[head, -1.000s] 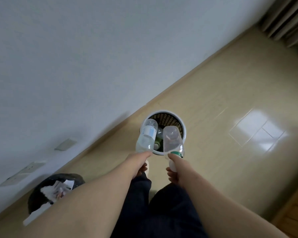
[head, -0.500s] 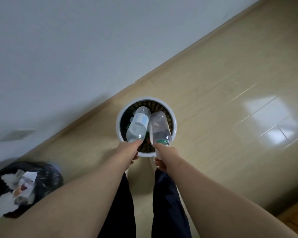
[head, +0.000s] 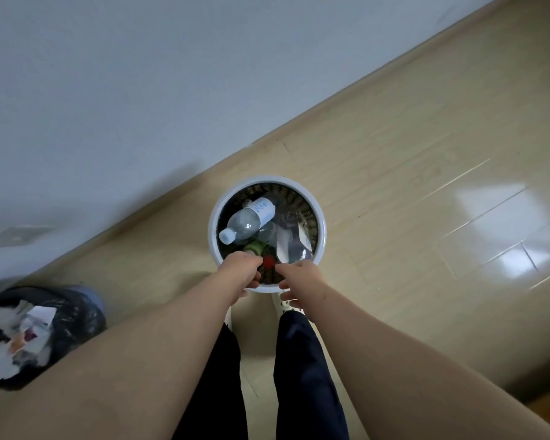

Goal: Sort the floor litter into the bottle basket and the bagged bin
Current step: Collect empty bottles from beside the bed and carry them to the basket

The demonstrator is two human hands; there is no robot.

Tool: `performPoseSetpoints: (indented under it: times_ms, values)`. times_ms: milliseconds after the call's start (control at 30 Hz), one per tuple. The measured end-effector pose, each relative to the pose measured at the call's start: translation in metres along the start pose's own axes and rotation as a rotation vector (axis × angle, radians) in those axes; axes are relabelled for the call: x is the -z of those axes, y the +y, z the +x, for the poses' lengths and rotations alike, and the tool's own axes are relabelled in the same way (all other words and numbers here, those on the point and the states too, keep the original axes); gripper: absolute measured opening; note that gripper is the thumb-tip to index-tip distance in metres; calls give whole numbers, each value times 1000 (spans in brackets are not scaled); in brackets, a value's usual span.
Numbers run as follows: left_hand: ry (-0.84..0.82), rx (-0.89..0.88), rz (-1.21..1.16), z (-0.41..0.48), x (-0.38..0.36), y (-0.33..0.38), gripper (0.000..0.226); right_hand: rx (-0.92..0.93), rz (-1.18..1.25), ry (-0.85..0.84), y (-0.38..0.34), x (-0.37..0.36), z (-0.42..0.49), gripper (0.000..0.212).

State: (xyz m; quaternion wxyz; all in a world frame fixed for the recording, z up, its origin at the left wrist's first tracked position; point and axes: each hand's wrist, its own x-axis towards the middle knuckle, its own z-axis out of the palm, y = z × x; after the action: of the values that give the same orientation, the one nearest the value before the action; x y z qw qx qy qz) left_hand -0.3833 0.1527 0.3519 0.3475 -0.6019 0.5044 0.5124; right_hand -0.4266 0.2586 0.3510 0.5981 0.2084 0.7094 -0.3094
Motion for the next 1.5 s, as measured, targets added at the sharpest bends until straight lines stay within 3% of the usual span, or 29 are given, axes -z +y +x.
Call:
performPoseSetpoints:
  times_ms: [233, 600, 767, 1033, 1300, 1500]
  values:
    - [17, -109, 12, -52, 22, 11, 17, 38, 44, 56, -17, -6, -53, 8]
    - [-38, -288, 28, -165, 70, 19, 7, 164, 344, 185, -38, -20, -174, 19]
    - [-146, -493, 71, -219, 87, 26, 13, 258, 561, 300, -34, -33, -236, 8]
    - [-326, -836, 97, -341, 89, 25, 15, 603, 953, 469, -17, -27, -366, 13]
    - [-583, -1140, 305, -494, 22, -61, 16, 859, 1150, 833, 115, -9, -519, 8]
    - [-931, -1277, 469, -609, -46, -200, 10, 893, 1186, 1200, 286, -41, -636, 13]
